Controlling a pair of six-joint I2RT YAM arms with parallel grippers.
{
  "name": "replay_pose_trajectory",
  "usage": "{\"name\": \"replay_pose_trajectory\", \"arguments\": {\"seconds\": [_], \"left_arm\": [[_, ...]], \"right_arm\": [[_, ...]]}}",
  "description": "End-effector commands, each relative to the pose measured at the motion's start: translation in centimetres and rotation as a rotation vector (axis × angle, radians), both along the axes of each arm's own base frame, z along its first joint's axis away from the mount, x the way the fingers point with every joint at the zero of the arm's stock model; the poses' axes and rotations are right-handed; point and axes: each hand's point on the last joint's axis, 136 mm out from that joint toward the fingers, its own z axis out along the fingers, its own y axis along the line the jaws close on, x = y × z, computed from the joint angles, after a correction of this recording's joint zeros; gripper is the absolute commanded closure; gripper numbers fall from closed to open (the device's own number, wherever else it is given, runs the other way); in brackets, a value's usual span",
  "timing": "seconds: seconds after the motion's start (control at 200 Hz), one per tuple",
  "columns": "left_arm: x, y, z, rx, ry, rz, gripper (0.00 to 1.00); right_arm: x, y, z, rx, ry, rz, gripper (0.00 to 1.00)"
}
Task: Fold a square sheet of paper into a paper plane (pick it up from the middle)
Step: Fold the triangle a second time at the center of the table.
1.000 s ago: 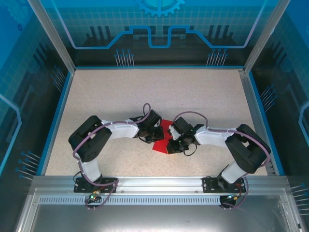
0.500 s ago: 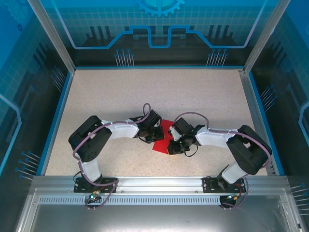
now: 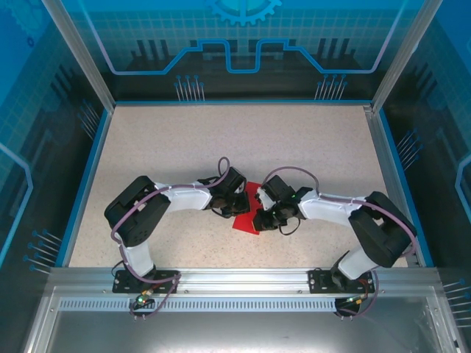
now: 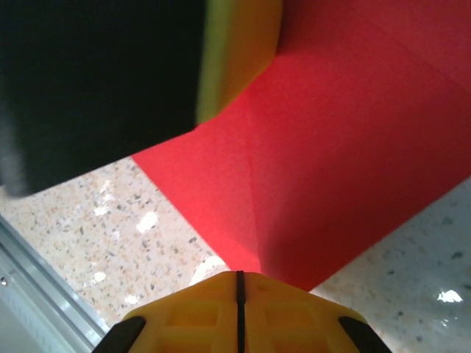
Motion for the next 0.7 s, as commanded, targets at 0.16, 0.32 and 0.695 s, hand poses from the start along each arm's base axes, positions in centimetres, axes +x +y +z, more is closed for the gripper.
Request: {"name": "replay_pose_trajectory", "arguments": {"seconds": [0.16,0.32,0.695], "left_arm": [[-2.4,2.9,-4.3,0.132,0.119,0.027,0.92],[-2.5,2.9,-4.3,0.134,0.12,0.027,0.92],[-2.3,2.7,-4.0,0.127,0.113,0.024,0.92]], "right_arm": [[-1.1,-0.3,-1.7,-0.035,0.067,0.009,0.92],[-3.3,-1.5,-2.3,-0.057,0.122,0.041,0.92],[-2.3,-1.7,0.8,-0.04,0.03,0.071,0.91]]}}
